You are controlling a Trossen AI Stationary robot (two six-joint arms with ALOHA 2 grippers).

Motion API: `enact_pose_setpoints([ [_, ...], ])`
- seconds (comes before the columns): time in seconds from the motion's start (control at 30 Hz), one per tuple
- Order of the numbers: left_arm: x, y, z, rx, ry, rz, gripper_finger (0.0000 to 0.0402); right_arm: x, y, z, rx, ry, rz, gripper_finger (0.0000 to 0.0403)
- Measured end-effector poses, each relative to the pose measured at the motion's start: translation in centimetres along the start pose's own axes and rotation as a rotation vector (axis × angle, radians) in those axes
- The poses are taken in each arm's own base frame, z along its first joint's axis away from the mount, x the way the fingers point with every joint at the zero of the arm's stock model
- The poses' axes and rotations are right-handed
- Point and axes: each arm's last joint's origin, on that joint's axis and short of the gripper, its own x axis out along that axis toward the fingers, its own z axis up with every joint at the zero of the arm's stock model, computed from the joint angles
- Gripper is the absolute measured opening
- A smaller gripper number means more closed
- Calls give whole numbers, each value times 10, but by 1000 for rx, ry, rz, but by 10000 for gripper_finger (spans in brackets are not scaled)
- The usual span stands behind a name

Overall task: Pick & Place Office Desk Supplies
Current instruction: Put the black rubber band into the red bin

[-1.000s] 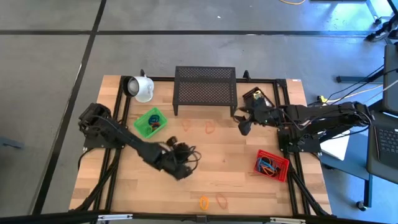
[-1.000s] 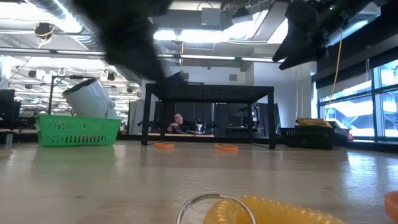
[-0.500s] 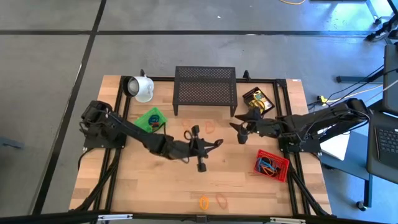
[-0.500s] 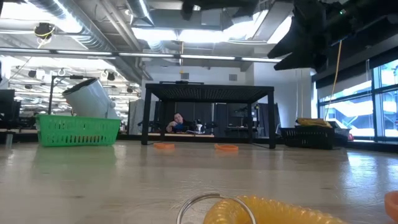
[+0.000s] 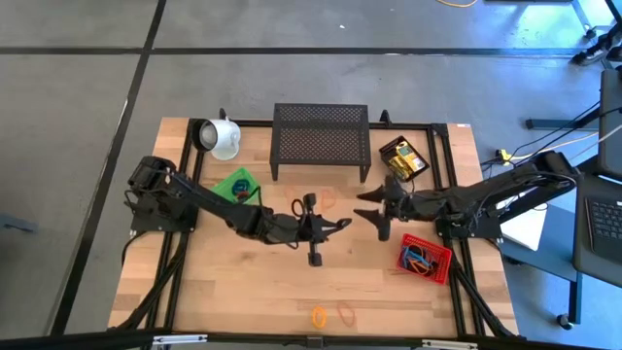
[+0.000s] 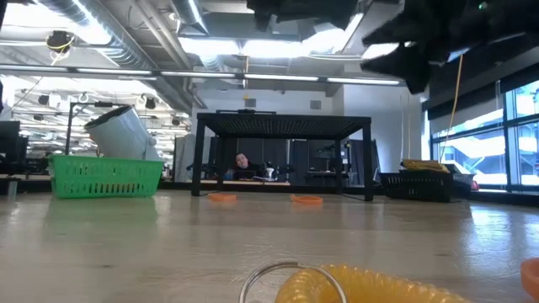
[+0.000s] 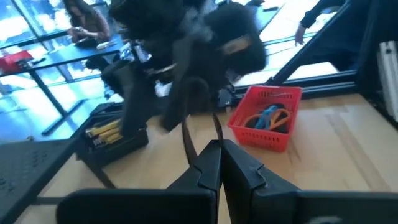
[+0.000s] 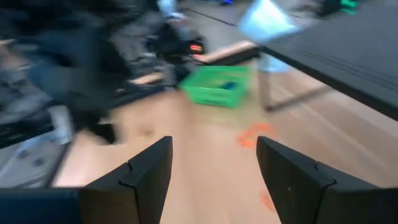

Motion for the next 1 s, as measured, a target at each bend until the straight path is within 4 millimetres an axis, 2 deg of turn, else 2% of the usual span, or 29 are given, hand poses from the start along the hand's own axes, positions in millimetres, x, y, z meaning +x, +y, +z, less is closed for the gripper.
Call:
enact_pose_setpoints([
  [0.13,-2,-1,0,-6,5,55,2,6,9,-1,-62,-13,139,236],
  [0.53,-7,-11,0,-6,4,26,2,32,23,-13,-162,-115,284,236],
  [0.73,-8,-14,0,-10,7,-9,7,37,25,-12,-144,-168,301,236],
  [1.0,-8,-14,0,-9,9,-12,3,48,37,1,-130,-196,313,234],
])
